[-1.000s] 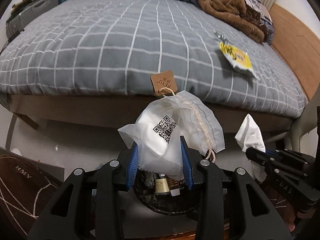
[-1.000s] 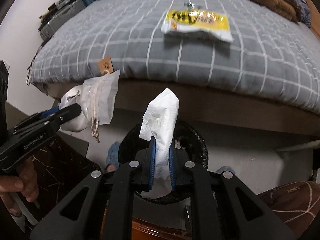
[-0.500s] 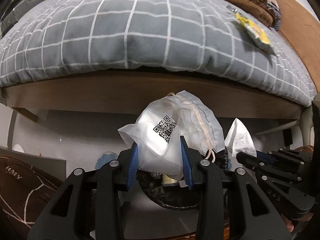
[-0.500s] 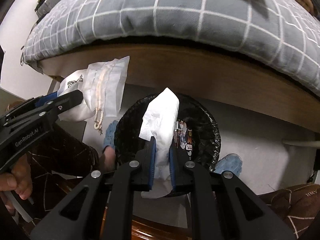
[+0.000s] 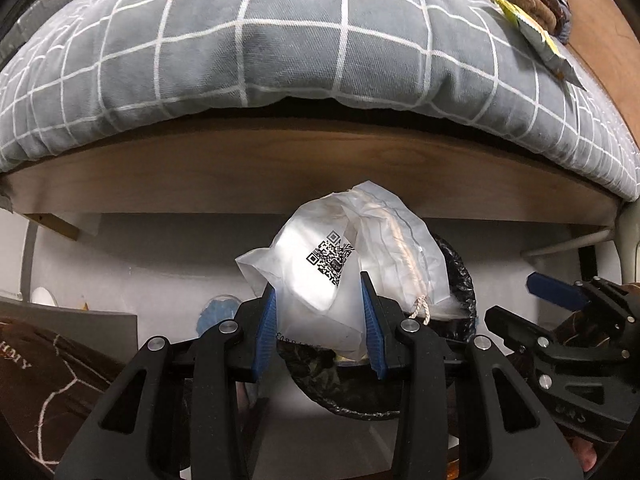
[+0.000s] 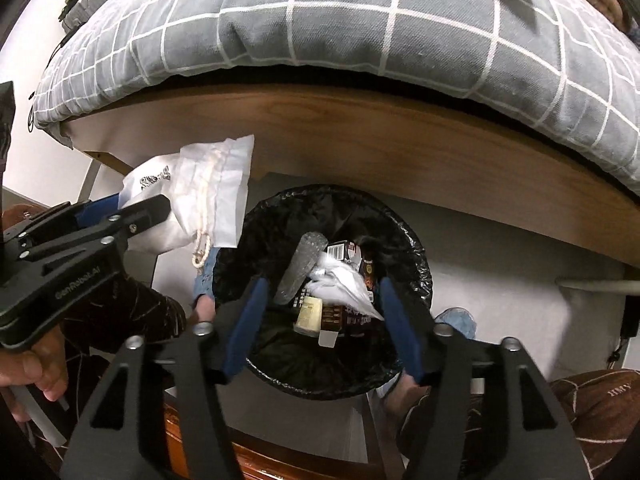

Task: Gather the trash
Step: 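Open the left tool to drop the white drawstring bag into the bin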

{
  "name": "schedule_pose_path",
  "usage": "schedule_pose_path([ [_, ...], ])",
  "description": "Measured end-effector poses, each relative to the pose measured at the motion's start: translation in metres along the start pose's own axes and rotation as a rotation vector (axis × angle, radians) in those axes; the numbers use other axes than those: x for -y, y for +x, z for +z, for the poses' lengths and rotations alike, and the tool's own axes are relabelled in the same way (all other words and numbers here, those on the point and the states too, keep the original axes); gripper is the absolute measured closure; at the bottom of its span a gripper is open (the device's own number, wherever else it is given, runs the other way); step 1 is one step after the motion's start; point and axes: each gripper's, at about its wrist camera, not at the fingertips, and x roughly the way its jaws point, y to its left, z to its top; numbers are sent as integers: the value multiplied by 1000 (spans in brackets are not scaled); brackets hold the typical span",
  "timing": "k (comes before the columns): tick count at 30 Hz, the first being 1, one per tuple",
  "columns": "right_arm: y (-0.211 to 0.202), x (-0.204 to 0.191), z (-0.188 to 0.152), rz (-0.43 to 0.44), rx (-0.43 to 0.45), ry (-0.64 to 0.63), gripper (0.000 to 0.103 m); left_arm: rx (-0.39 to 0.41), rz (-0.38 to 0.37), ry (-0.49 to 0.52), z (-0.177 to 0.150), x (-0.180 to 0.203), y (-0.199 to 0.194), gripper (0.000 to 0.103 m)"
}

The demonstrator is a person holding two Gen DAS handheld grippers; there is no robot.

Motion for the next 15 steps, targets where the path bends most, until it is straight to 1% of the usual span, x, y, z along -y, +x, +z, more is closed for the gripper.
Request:
schedule_pose_path([
  [2,-4,3,2,-5,7,5,36,-4,-5,-1,2,-1,2,66],
  [4,-7,7,3,-13,13,20,28,-8,-12,3,3,-2,4,66],
  [8,-16,30,3,-21,35,83,23,-20,-27,17,4,4,10,66],
  [10,-22,40,3,-31,53,112,19,-21,-31,36,3,11,12,66],
  [13,-33,59,5,-83,91,151,13,-31,-44,59,2,22,15,65],
  [15,-40,69,4,-102,115,172,11,-37,-50,77,1,28,18,65],
])
